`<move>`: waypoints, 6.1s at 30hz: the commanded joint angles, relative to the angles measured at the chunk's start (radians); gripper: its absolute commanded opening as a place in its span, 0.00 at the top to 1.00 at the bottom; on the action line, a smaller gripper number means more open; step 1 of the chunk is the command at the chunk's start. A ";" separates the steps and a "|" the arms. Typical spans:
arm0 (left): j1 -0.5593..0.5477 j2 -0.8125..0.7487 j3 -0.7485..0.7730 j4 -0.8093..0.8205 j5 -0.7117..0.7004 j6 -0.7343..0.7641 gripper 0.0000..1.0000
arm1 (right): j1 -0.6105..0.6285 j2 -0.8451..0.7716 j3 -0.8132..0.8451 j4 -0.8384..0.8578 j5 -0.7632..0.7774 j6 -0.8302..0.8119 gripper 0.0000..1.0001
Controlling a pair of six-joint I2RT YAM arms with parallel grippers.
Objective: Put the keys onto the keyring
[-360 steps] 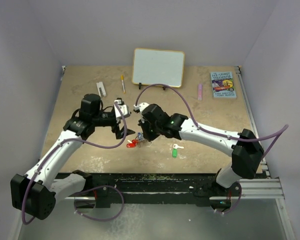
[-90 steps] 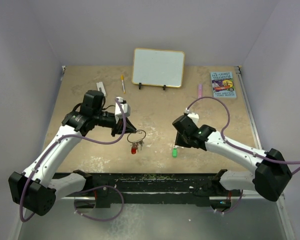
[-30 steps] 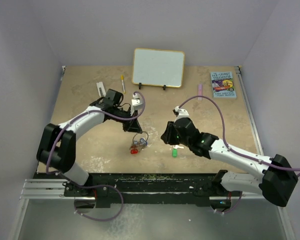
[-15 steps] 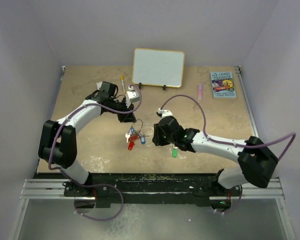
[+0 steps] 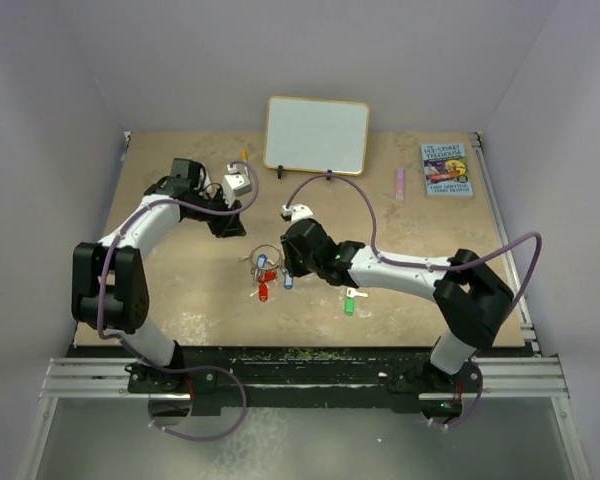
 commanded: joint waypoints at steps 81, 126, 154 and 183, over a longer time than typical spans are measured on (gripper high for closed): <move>-0.024 -0.477 -0.186 0.241 0.238 -0.217 0.43 | -0.050 -0.022 0.313 -0.373 -0.241 -0.223 1.00; -0.249 -0.685 -0.585 0.920 0.167 -0.570 0.08 | 0.057 -0.213 0.525 -0.505 -0.165 0.233 1.00; -0.249 -0.712 -0.635 0.987 0.218 -0.605 0.58 | 0.073 -0.215 0.518 -0.466 -0.168 0.254 1.00; -0.249 -0.729 -0.610 0.925 0.261 -0.590 0.91 | 0.074 -0.230 0.450 -0.416 -0.166 0.276 1.00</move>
